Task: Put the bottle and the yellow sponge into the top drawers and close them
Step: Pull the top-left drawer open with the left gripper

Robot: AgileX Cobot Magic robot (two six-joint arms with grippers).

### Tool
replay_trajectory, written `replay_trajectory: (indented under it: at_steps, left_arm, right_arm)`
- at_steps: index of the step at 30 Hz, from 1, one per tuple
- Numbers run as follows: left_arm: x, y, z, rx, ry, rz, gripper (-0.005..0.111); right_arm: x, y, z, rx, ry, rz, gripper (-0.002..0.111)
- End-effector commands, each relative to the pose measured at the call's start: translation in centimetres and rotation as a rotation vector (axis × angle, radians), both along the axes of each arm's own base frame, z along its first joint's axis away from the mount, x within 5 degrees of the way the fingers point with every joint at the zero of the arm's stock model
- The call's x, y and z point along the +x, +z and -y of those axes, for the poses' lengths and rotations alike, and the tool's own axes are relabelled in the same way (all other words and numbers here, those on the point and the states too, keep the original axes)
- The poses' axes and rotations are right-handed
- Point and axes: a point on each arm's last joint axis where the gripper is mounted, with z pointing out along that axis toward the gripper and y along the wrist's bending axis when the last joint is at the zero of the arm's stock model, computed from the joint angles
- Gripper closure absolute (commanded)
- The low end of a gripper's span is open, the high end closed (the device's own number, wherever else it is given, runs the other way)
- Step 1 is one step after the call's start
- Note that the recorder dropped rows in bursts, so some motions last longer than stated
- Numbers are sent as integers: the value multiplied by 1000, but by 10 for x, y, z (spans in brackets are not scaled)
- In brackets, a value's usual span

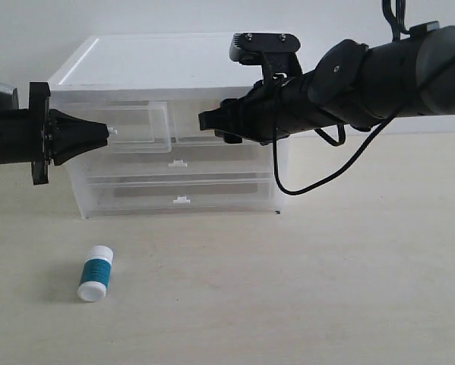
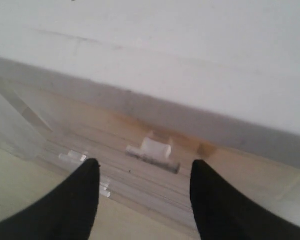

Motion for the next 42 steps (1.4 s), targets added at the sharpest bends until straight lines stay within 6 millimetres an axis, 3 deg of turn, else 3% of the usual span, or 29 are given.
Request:
replay_trajectory:
  at_steps: [1,9,24,42]
  left_arm:
    - [-17,11,6,-50,-37,29,103]
    - [-42,16,18,-39,-67,40,103]
    - [-85,27,24,-35,-67,50,103]
    - [-108,32,27,-27,-68,70,103]
  right_arm:
    - [11,8,7,4,-67,109,57]
    - [11,8,7,5,-69,110,57]
    - [10,7,7,10,-66,94,57]
    - [11,8,7,29,-84,95,57]
